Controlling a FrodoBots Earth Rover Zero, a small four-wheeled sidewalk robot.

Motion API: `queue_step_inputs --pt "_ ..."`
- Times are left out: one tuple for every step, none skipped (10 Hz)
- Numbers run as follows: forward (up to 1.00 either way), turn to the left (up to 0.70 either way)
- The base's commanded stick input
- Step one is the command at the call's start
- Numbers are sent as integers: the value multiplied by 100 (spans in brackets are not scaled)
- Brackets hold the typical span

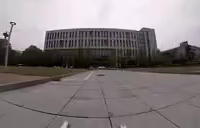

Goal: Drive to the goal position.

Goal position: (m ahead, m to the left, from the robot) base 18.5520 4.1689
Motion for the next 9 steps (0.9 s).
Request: queue_step_inputs --pt "70 -2" --pt "70 -2" --pt "70 -2" --pt "70 -2" --pt "70 -2" --pt "70 0" --pt "70 0" --pt "70 0" --pt "70 0"
